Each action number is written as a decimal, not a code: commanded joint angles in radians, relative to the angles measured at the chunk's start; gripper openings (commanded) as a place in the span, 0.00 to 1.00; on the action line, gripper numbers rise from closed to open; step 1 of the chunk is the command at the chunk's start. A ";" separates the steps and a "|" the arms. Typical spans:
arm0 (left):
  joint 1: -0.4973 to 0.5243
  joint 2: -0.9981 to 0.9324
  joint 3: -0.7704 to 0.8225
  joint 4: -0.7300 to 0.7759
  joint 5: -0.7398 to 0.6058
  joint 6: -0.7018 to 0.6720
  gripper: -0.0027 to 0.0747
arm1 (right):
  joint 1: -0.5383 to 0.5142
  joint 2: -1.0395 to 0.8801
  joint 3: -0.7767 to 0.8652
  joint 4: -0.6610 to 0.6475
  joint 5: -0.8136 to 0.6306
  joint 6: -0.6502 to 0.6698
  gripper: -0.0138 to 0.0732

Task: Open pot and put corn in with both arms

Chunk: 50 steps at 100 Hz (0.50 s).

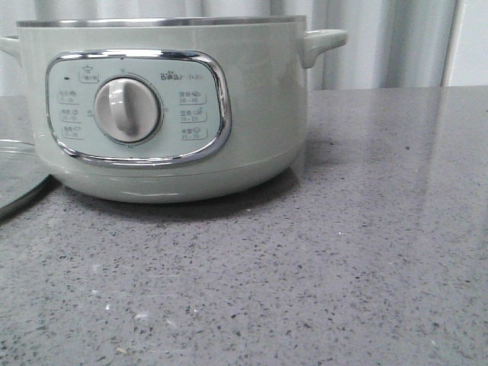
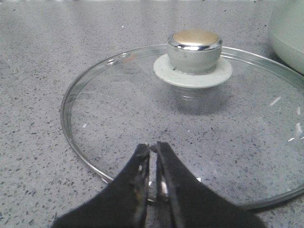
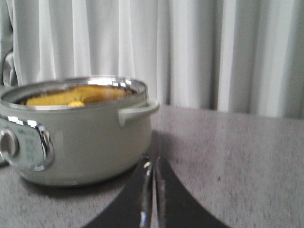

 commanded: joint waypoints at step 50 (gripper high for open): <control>-0.001 -0.033 0.007 -0.013 -0.026 -0.009 0.01 | -0.322 -0.042 0.175 -0.018 -0.117 0.032 0.08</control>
